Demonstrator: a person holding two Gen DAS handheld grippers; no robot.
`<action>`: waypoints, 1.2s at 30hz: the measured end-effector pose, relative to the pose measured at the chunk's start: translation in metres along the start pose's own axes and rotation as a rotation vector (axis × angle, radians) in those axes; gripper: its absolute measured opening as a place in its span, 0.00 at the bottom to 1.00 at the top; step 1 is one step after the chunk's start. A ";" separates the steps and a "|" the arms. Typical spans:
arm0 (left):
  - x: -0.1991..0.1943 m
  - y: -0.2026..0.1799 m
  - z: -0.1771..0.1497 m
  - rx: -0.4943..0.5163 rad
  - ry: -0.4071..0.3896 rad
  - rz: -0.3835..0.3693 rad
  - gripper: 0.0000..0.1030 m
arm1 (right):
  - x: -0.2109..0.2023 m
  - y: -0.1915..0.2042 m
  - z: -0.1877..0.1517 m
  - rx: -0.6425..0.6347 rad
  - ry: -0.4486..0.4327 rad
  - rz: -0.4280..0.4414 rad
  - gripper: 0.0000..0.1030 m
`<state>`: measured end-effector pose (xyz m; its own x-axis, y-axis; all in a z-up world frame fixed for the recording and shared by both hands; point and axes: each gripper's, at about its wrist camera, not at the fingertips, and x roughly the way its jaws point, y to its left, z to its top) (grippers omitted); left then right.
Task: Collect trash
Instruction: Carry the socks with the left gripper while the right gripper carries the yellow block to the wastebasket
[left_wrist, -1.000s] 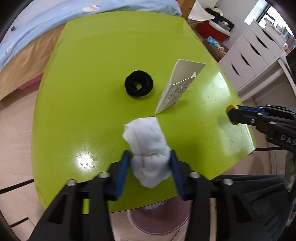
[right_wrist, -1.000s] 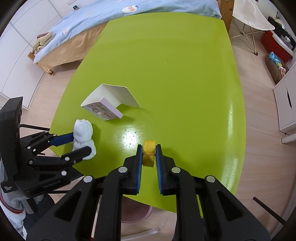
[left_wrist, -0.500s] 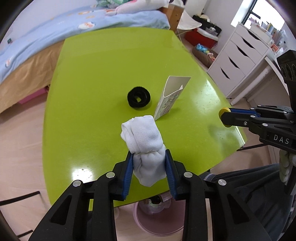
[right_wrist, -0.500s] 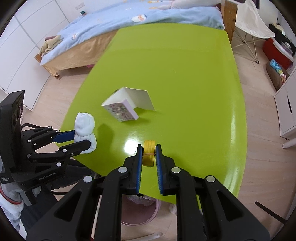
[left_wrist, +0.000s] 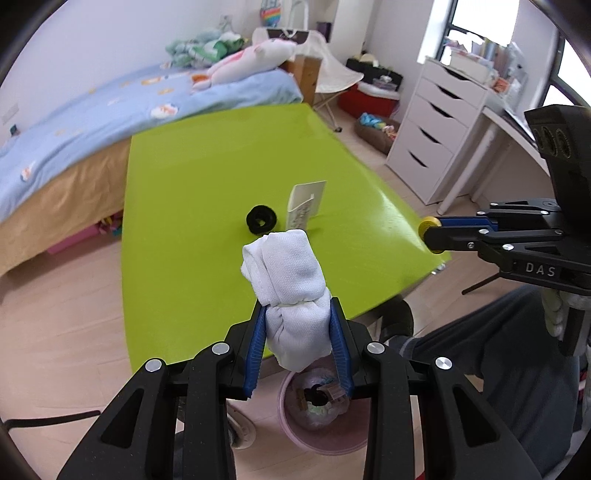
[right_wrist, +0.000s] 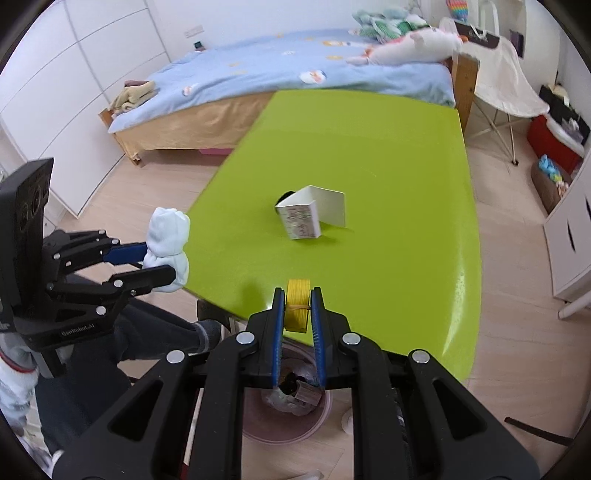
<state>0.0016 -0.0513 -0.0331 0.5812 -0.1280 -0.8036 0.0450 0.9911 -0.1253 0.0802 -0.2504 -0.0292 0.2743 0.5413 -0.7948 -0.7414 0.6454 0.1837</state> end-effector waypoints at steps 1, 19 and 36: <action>-0.004 -0.001 -0.002 0.005 -0.005 -0.001 0.31 | -0.003 0.002 -0.004 -0.006 -0.004 0.001 0.13; -0.035 -0.026 -0.053 0.038 -0.023 -0.043 0.31 | -0.031 0.049 -0.080 -0.052 0.004 0.080 0.13; -0.041 -0.031 -0.056 0.064 -0.022 -0.068 0.31 | -0.034 0.041 -0.084 0.000 -0.026 0.113 0.85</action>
<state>-0.0690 -0.0789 -0.0292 0.5928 -0.1947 -0.7814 0.1359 0.9806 -0.1412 -0.0111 -0.2871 -0.0432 0.2047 0.6248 -0.7535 -0.7687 0.5792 0.2714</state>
